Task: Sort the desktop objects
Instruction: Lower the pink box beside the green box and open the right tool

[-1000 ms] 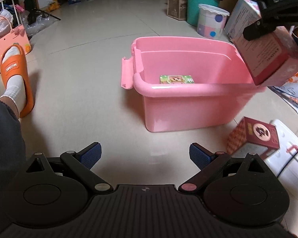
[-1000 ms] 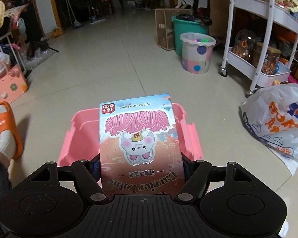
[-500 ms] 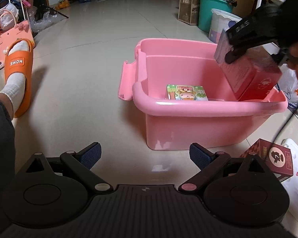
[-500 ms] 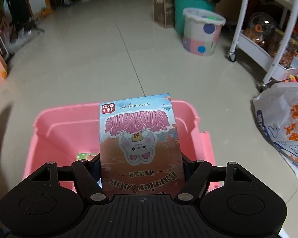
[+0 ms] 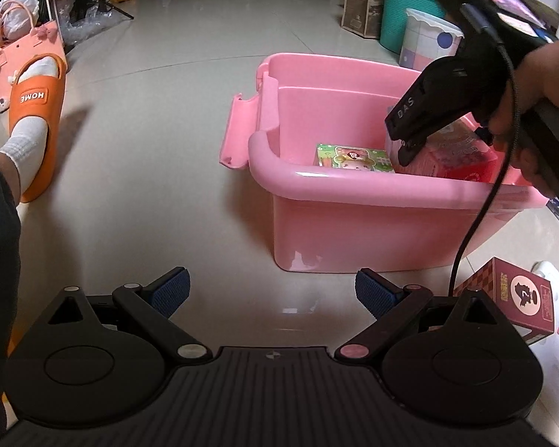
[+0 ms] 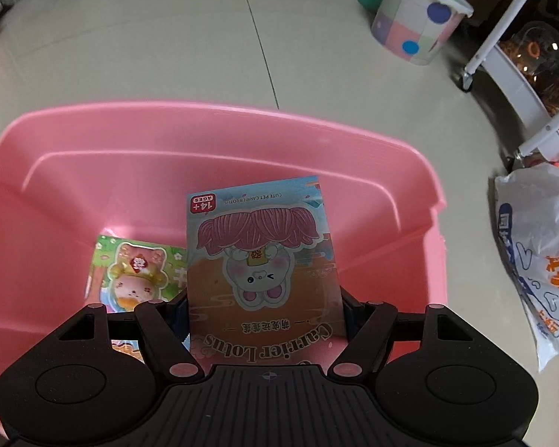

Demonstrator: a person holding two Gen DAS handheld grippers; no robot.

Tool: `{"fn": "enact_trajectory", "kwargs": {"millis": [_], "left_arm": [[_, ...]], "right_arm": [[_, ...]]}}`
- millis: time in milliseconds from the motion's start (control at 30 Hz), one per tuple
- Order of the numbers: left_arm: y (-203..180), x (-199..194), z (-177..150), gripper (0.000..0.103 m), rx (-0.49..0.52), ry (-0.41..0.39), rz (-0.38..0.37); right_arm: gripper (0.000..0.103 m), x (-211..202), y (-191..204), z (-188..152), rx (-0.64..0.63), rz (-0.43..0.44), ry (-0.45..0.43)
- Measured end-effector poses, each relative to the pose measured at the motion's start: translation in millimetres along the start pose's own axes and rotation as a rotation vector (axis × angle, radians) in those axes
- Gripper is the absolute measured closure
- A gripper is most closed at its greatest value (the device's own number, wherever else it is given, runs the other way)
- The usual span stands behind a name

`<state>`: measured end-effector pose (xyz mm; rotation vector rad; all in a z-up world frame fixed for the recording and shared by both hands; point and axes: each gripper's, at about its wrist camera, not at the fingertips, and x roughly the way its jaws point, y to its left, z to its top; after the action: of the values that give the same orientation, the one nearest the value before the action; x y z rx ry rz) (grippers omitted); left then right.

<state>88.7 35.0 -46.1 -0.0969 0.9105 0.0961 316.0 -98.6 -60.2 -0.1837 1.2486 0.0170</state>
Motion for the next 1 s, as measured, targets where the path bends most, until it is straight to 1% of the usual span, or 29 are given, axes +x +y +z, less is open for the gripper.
{"fn": "enact_trajectory", "kwargs": {"millis": [133,233,367,433,567,633,700,800,900,1000], "left_arm": [[2,2,-1,0.005,-0.016,0.013,0.002],[1,1,0,0.005,-0.015,0.01,0.002],[0,1,-1,0.005,-0.01,0.003,0.003],[-1,1,-1,0.005,-0.006,0.006,0.002],[-2,1,-2,0.005,0.002,0.007,0.0],[-2,2,-3,0.005,0.008,0.008,0.0],[-3,3,-4,0.005,0.009,0.01,-0.001],[-3,4,-4,0.005,0.01,0.014,-0.002],[-3,5,-5,0.005,0.014,0.019,-0.001],[-3,7,-6,0.005,0.008,0.027,-0.001]], "right_arm": [[0.035,10,0,3,0.022,0.017,0.034],[0.035,12,1,3,0.041,0.028,0.036],[0.036,14,4,3,0.041,0.074,0.044],[0.036,15,4,3,0.027,0.07,0.04],[0.036,16,-4,4,0.046,0.088,0.045],[0.036,18,-8,4,0.035,0.057,0.047],[0.036,22,-10,2,0.018,0.053,0.06],[0.036,29,-12,2,0.022,0.09,0.08],[0.036,33,-6,0,0.008,0.087,0.105],[0.035,37,-4,2,0.002,0.107,0.139]]}}
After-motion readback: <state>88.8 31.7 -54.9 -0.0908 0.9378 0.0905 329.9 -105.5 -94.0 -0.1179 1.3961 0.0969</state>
